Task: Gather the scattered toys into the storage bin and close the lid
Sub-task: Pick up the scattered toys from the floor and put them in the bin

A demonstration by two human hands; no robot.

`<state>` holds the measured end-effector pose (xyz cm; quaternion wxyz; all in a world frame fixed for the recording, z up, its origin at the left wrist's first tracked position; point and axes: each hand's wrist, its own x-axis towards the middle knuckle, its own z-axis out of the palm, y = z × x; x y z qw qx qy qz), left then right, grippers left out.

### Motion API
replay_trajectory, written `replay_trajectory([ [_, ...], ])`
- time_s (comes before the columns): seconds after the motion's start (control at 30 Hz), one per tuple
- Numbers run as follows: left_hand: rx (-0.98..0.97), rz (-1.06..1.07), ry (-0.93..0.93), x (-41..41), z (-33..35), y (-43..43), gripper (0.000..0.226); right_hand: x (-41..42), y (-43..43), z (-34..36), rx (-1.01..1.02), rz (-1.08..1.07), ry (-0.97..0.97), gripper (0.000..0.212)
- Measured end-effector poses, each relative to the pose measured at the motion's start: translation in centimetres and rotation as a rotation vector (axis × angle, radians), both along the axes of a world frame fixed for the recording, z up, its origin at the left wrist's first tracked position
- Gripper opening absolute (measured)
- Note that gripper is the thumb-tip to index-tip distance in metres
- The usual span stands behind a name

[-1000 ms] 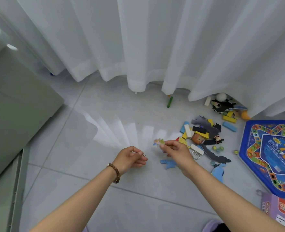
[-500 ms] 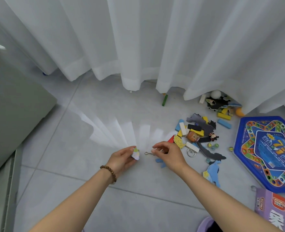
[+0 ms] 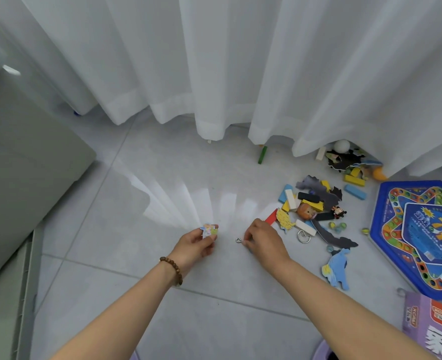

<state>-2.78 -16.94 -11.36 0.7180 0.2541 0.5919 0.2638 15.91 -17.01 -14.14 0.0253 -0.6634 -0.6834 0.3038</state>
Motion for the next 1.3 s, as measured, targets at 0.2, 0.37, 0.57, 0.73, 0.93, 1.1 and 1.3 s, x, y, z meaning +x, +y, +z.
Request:
replay_trajectory([
  [0.2, -0.152, 0.080, -0.142, 0.7, 0.4, 0.8, 0.021, -0.1, -0.1, -0.5, -0.010, 0.138, -0.166, 0.018],
  [0.37, -0.258, 0.116, -0.233, 2.6, 0.3, 1.1, 0.028, 2.9, -0.7, 0.7, -0.055, -0.160, 0.142, 0.010],
  [0.57, -0.270, 0.182, -0.167, 5.8, -0.4, 0.7, 0.035, 4.9, -1.4, 1.3, -0.027, -0.321, 0.291, 0.008],
  [0.73, -0.184, 0.137, -0.030, 6.0, -1.4, 0.3, 0.031, 5.4, -2.9, 1.7, -0.042, -0.280, 0.343, 0.024],
  [0.93, -0.198, 0.137, -0.017, 5.4, -1.7, -0.4, 0.029, 5.6, -6.9, 1.0, -0.184, -0.268, 0.252, 0.022],
  [1.1, -0.247, 0.078, -0.038, 5.6, -0.8, -1.7, 0.032, 5.2, -8.8, 0.9, -0.162, -0.333, 0.235, 0.015],
  [1.3, -0.193, 0.025, 0.018, 5.3, -0.4, -2.8, 0.030, 3.9, -8.7, 1.2, -0.168, -0.312, 0.181, 0.031],
])
